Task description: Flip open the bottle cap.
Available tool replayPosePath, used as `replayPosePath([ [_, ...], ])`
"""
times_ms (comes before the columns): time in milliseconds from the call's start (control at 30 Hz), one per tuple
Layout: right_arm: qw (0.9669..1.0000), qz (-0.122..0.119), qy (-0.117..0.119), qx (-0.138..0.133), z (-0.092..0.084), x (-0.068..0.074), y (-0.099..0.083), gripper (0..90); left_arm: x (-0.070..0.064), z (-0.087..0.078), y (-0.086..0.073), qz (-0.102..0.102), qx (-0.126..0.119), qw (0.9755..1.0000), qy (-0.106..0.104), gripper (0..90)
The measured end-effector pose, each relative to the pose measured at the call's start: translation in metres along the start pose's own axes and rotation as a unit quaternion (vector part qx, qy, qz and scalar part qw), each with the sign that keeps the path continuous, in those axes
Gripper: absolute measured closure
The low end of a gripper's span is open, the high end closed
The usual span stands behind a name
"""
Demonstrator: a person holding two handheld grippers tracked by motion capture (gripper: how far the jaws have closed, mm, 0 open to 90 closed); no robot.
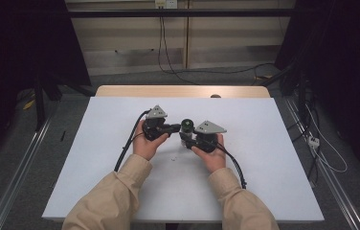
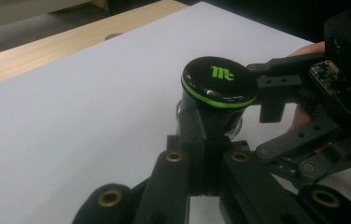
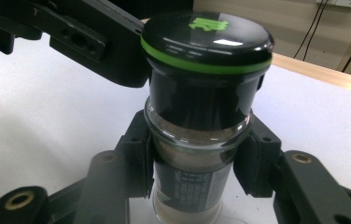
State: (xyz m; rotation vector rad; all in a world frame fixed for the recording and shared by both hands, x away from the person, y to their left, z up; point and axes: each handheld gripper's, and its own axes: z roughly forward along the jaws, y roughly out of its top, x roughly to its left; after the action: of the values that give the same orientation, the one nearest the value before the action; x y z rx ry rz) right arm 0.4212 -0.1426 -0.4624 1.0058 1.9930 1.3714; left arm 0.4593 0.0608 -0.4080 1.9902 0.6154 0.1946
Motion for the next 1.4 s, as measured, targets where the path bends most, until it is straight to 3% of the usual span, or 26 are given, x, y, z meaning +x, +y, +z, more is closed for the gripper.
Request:
replayPosePath([
  [733, 1.0000, 0.000, 0.000, 0.001, 0.0000, 0.0001, 0.0000, 53.4, -0.0022, -0.0024, 0.0032, 0.018, 0.007, 0.9998, 0.011, 90.0],
  [1167, 1.0000, 0.000, -0.001, 0.001, 0.0001, 0.0001, 0.0001, 53.4, -0.0033, -0.0069, 0.0086, 0.015, -0.004, 0.9999, 0.005, 90.0],
  [1400, 1.0000, -0.002, -0.002, 0.002, 0.0001, 0.0007, 0.0002, 53.4, -0.0024, -0.0050, 0.0060, 0.014, 0.017, 0.9997, 0.006, 90.0],
])
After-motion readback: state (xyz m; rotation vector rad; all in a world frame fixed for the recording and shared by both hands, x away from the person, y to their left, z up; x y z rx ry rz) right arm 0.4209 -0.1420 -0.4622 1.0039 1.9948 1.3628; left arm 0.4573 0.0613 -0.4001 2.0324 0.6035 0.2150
